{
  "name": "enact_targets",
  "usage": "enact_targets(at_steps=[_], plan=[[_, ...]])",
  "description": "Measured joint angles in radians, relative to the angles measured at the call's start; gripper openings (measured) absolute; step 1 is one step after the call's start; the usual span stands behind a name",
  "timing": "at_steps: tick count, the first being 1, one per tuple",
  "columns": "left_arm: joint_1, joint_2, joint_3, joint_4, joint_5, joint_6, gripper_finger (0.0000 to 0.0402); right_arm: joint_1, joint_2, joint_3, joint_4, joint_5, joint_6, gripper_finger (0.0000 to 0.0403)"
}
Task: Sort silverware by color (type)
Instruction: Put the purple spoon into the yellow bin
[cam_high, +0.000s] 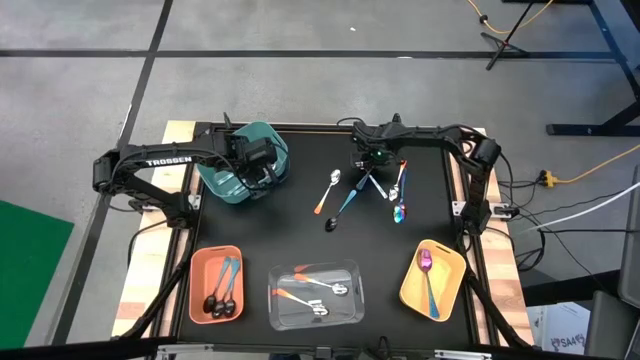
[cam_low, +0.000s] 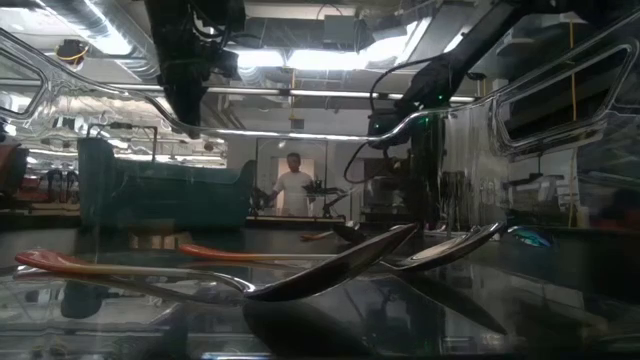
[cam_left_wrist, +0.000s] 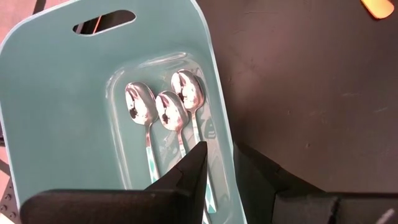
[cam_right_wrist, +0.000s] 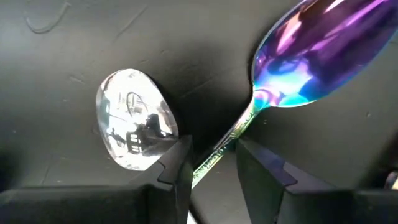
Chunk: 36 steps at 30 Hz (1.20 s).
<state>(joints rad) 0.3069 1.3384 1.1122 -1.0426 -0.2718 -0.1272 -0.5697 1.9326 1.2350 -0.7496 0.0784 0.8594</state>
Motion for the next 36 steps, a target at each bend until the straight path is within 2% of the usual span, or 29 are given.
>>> enact_targets(at_steps=[13, 27, 36], plan=[[0.0, 0.0, 0.0, 0.008, 0.0, 0.0, 0.0073, 0.0, 0.0, -0.003, 0.003, 0.0, 0.0, 0.0114], [0.0, 0.0, 0.0, 0.008, 0.0, 0.0, 0.0073, 0.0, 0.001, -0.005, 0.023, 0.011, -0.002, 0.001], [0.0, 0.0, 0.0, 0.008, 0.0, 0.0, 0.0073, 0.0, 0.001, -0.006, 0.029, 0.012, -0.019, 0.0005]])
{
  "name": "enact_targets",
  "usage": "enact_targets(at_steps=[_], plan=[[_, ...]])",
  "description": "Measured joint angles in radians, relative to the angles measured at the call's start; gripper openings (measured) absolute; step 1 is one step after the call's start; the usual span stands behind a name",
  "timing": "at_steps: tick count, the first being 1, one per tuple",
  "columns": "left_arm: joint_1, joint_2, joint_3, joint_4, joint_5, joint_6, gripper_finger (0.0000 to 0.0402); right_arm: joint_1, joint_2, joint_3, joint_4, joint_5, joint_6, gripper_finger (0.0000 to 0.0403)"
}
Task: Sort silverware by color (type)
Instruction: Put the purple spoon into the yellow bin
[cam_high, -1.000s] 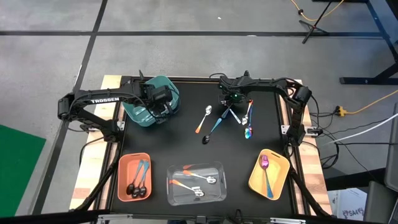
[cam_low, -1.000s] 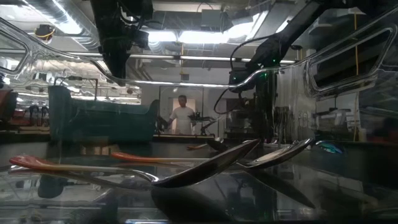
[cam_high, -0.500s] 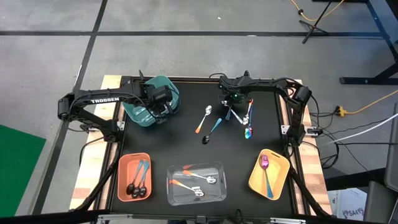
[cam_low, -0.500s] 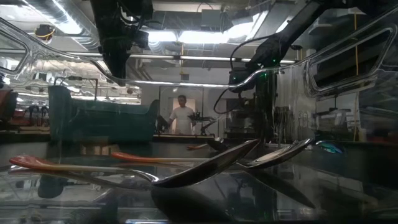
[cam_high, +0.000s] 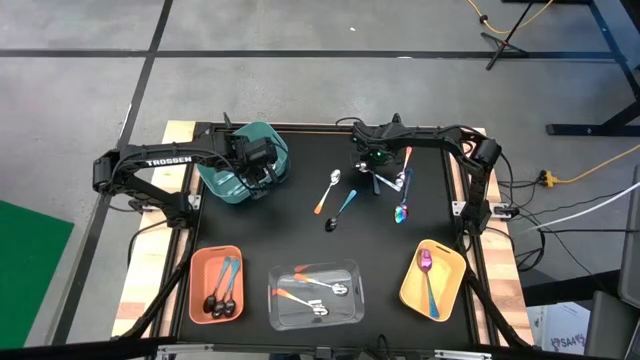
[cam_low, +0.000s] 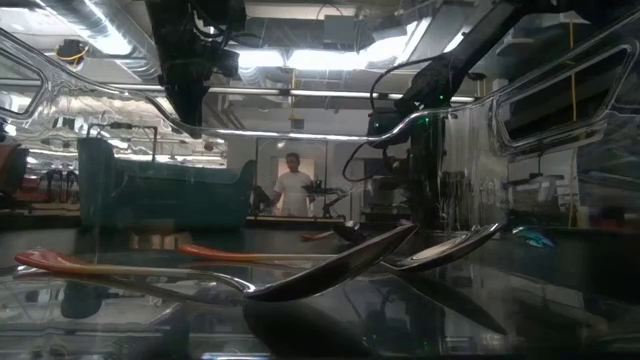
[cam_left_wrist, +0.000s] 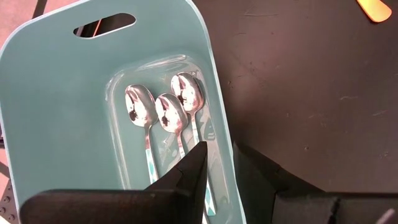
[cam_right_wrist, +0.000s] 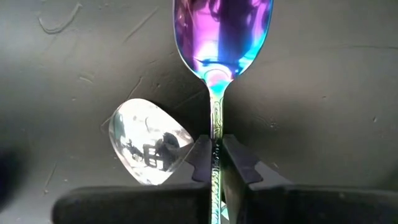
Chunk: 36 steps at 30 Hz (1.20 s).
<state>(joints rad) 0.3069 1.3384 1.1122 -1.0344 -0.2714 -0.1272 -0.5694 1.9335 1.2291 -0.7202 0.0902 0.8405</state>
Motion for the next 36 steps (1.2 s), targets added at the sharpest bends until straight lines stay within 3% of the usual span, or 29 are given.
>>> enact_targets(at_steps=[11, 23, 36], plan=[[0.0, 0.0, 0.0, 0.0, 0.0, 0.0, 0.0072, -0.001, -0.04, -0.003, -0.021, -0.006, -0.041, 0.0002], [0.0, 0.0, 0.0, 0.001, 0.0, 0.0, 0.0072, 0.0, -0.109, -0.001, -0.069, -0.141, -0.147, 0.0001], [0.0, 0.0, 0.0, 0.009, 0.0, 0.0, 0.0072, 0.0, -0.209, 0.0, -0.17, -0.197, -0.215, 0.0001]])
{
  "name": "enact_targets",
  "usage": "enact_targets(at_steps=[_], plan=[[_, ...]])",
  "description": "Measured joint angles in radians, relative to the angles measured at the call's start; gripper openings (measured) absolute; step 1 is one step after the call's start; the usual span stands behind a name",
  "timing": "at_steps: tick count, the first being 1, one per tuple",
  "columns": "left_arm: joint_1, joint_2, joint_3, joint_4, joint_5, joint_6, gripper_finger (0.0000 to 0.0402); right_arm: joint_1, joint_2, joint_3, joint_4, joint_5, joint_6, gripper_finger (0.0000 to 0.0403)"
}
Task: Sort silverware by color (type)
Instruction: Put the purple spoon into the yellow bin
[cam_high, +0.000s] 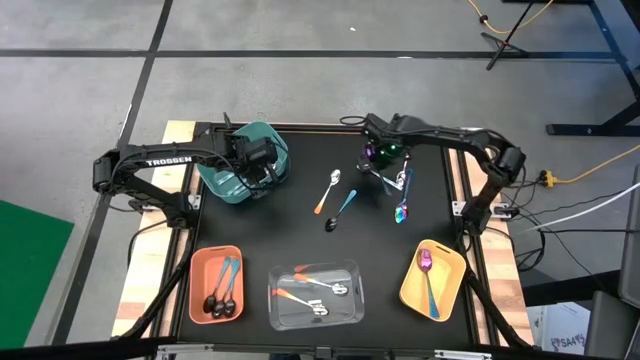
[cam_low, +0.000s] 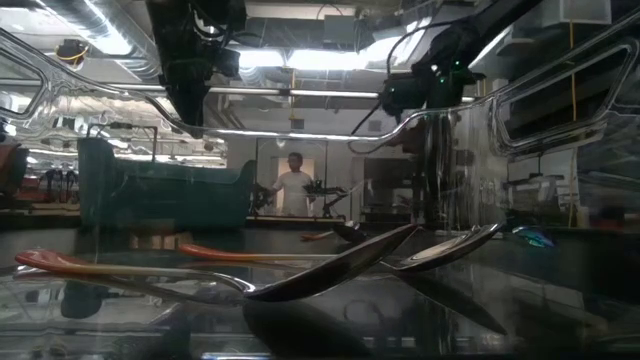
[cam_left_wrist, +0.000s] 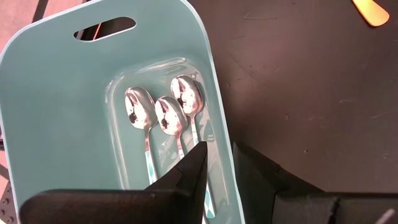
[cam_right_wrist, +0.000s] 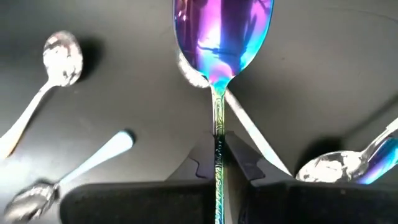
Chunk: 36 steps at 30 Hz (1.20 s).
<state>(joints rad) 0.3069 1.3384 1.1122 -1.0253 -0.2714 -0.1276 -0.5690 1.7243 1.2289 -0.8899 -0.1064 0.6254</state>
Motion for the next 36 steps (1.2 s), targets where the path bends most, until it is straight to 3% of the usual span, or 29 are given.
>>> enact_targets(at_steps=[18, 36], plan=[[0.0, 0.0, 0.0, 0.0, 0.0, 0.0, 0.0072, 0.156, -0.185, 0.001, -0.051, -0.203, -0.019, 0.0001], [0.0, 0.0, 0.0, 0.01, 0.0, 0.0, 0.0072, 0.389, -0.29, 0.001, -0.14, -0.337, 0.186, 0.0001]])
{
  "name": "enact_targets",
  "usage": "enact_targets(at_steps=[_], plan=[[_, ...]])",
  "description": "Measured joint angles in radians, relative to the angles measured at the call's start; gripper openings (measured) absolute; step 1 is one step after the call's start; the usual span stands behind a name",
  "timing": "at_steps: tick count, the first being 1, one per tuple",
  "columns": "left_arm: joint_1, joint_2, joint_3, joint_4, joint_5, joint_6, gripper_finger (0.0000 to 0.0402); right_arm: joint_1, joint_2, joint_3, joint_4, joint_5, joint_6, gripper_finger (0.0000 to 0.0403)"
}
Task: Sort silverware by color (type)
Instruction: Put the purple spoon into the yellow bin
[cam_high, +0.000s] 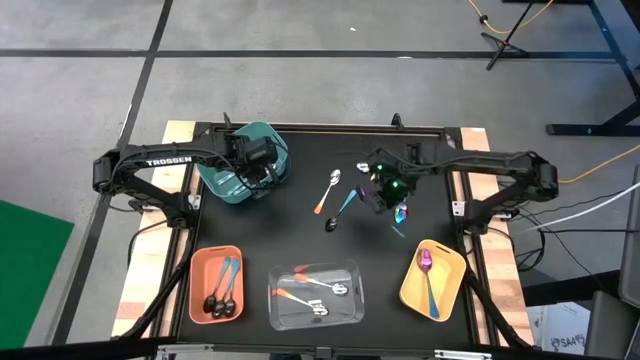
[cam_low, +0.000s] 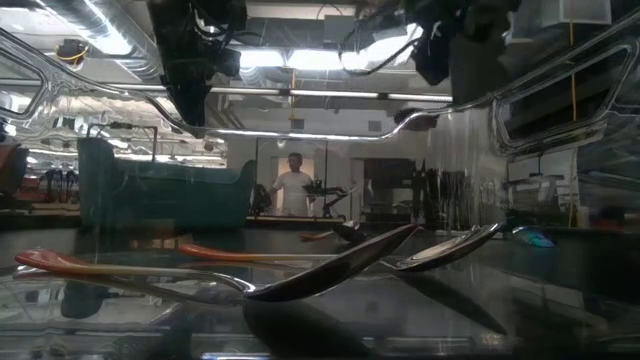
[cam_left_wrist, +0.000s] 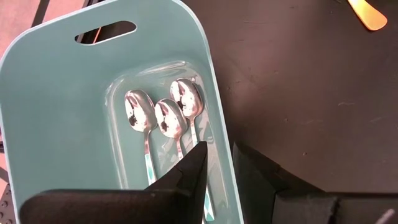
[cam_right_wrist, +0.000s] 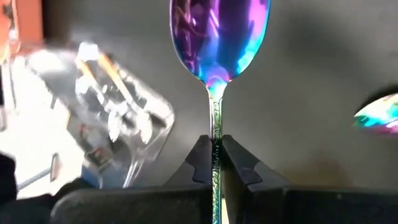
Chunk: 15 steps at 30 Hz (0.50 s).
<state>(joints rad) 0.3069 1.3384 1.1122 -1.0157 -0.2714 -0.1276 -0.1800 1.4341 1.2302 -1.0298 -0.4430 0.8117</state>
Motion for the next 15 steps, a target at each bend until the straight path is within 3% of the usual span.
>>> enact_targets(at_steps=[15], plan=[[0.0, 0.0, 0.0, 0.0, 0.0, 0.0, 0.0072, 0.291, -0.007, 0.0, -0.002, -0.065, 0.248, 0.0001]])
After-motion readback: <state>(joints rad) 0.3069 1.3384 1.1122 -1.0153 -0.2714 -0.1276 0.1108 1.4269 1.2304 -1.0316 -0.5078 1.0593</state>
